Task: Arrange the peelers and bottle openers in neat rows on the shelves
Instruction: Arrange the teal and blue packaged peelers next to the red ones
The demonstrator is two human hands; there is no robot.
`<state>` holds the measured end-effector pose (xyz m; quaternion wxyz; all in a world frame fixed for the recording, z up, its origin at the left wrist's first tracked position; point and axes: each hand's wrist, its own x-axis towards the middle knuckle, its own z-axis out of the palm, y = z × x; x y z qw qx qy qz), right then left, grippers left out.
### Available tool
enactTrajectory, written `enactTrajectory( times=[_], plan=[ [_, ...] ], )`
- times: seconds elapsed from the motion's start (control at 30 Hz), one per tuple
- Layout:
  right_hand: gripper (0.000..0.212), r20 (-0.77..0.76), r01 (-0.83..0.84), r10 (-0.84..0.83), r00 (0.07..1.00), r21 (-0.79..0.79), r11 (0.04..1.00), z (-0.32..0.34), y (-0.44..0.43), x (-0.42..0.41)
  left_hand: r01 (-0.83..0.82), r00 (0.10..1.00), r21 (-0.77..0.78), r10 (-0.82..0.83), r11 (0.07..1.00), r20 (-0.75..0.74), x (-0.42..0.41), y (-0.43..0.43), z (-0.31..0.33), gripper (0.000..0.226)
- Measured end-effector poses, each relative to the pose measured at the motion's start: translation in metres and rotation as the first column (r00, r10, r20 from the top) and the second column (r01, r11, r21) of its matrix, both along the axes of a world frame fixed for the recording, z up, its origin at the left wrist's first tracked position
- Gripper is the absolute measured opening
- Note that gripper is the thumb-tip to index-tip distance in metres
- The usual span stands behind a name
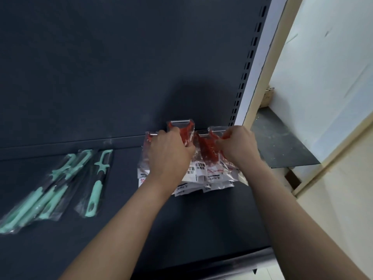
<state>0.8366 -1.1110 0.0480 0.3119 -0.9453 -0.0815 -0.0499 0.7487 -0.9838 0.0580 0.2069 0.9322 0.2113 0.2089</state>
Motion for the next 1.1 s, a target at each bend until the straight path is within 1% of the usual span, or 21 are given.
enactTrajectory(
  times=[0.1, 0.23, 0.33, 0.4, 0.57, 0.77, 0.83, 0.93, 1.1],
  plan=[
    [0.017, -0.002, -0.039, 0.039, 0.999, -0.002, 0.999, -0.004, 0.007, 0.008, -0.01, 0.999, 0.004, 0.01, 1.0, -0.031, 0.006, -0.003, -0.002, 0.033],
    [0.018, -0.02, -0.086, 0.085, 0.996, -0.017, 0.996, -0.014, 0.019, 0.018, -0.033, 0.999, 0.031, 0.034, 0.999, -0.038, 0.011, -0.003, -0.005, 0.032],
    [0.028, -0.069, -0.12, 0.118, 0.991, -0.035, 0.992, -0.021, 0.024, 0.023, -0.039, 0.998, 0.037, 0.04, 0.999, -0.037, 0.015, -0.004, -0.006, 0.033],
    [0.032, -0.075, -0.136, 0.135, 0.988, -0.013, 0.991, -0.02, 0.023, 0.021, -0.031, 0.999, 0.03, 0.032, 0.999, -0.036, 0.014, -0.004, -0.006, 0.033],
    [0.019, -0.02, -0.142, 0.142, 0.99, 0.005, 0.99, -0.016, 0.013, 0.028, -0.029, 0.999, -0.008, 0.029, 1.0, -0.025, 0.018, -0.004, -0.01, 0.034],
    [0.035, -0.125, -0.117, 0.115, 0.985, -0.008, 0.993, -0.018, 0.01, 0.03, -0.021, 0.996, 0.008, 0.021, 1.0, -0.084, 0.023, -0.003, -0.013, 0.041],
    [0.032, -0.14, -0.115, 0.113, 0.984, -0.004, 0.993, -0.017, 0.011, 0.031, -0.017, 0.996, 0.001, 0.017, 1.0, -0.085, 0.023, -0.003, -0.014, 0.044],
    [0.019, -0.157, -0.125, 0.122, 0.98, -0.009, 0.992, -0.016, 0.012, 0.032, -0.006, 0.997, -0.026, 0.004, 1.0, -0.077, 0.024, -0.003, -0.016, 0.048],
    [0.008, -0.148, -0.11, 0.103, 0.984, -0.045, 0.993, -0.015, 0.016, 0.03, 0.03, 0.996, -0.039, -0.034, 0.999, -0.088, 0.024, -0.001, -0.019, 0.051]
  ],
)
